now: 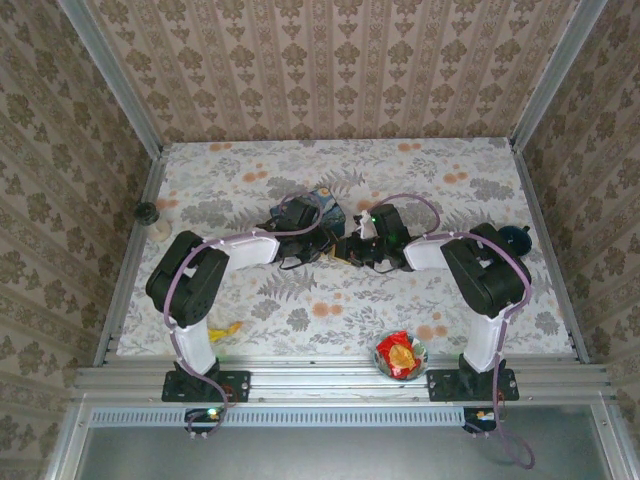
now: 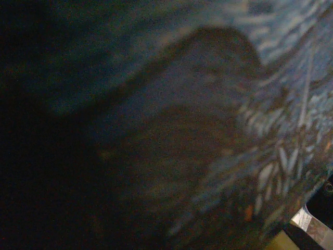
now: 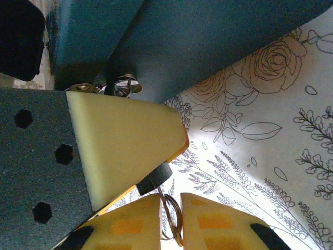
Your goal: Unlock the padlock with the key
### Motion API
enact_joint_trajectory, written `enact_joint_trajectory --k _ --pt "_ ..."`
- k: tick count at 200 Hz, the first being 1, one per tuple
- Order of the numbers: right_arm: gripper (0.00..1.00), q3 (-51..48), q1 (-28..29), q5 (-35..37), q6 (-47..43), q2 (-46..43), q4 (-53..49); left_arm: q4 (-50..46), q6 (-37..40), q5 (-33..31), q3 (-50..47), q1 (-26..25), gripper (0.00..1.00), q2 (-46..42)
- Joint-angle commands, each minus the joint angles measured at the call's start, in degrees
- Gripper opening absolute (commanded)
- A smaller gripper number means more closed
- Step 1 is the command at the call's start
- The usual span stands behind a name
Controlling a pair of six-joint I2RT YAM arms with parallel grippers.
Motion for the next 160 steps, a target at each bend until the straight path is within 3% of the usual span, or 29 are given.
enact_joint_trajectory --k 1,20,68,160 --pt "0.19 0.83 -0.53 1.04 0.11 -1.92 10.94 -6.7 0.63 8.15 -0.3 -1.91 0.04 -0.71" --pt "0.19 0.04 -0.51 1.32 0.02 -2.32 11.14 -7.0 0.59 7.89 -0.33 -1.66 0.04 -0.71" --pt "0.35 -1.28 -0.6 1.6 -0.17 -3.38 11.11 -6.43 -0.46 7.89 -0.6 -1.17 0.04 -0.45" --pt "0.35 -5.4 -0.6 3.17 -0.61 -7.83 10.82 -5.7 -1.39 8.15 -0.33 -0.77 0.04 0.17"
